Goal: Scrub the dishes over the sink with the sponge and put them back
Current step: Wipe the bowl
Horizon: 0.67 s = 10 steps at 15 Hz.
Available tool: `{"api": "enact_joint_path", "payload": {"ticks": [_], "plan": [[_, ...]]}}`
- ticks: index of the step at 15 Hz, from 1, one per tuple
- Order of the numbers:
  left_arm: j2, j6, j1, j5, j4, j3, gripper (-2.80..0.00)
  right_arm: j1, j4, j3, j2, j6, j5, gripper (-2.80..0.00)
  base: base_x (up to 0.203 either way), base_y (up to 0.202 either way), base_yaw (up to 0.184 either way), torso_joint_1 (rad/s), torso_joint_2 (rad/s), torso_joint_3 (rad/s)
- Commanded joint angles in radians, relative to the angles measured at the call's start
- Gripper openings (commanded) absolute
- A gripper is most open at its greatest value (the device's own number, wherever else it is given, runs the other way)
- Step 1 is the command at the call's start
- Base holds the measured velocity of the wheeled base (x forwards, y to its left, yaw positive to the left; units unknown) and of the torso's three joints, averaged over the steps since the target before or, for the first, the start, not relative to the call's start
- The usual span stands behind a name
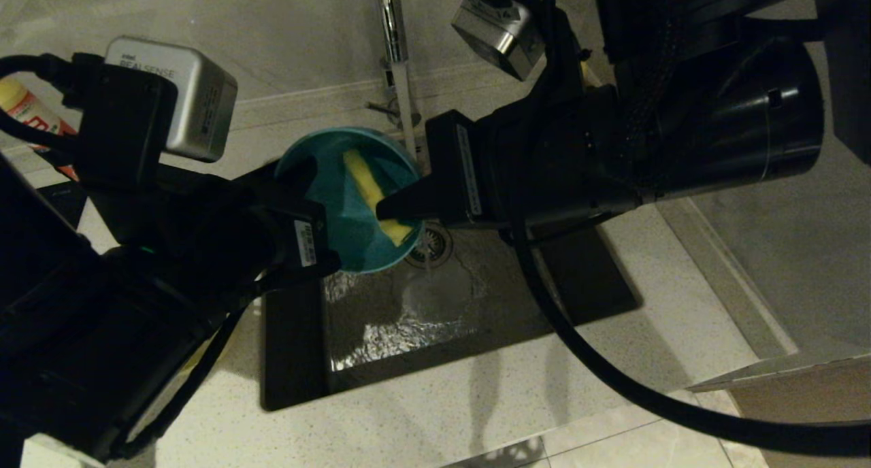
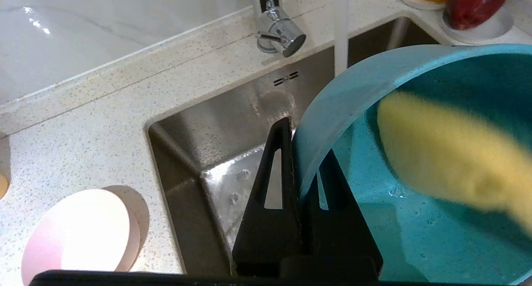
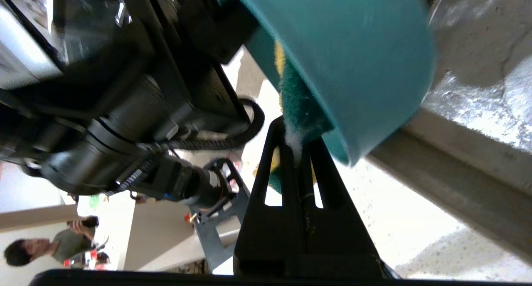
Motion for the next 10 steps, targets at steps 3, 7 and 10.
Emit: {"api": "enact_joint_path", "payload": {"ticks": [3, 7, 10], "plan": [[0.003, 0.000, 0.000, 0.005, -0.006, 0.012, -2.80, -0.004, -0.004, -0.014, -0.031, 0.000, 0.001, -2.80, 0.000, 0.000, 0.000, 0.000, 0.00, 0.000], [-0.001, -0.005, 0.001, 0.006, -0.006, 0.017, -2.80, -0.004, 0.009, 0.008, -0.077, 0.002, 0.002, -2.80, 0.000, 0.000, 0.000, 0.000, 0.00, 0.000], [0.001, -0.015, 0.027, 0.005, -0.009, 0.013, -2.80, -0.003, 0.037, 0.076, -0.100, 0.001, 0.005, -2.80, 0.000, 0.000, 0.000, 0.000, 0.00, 0.000]]}}
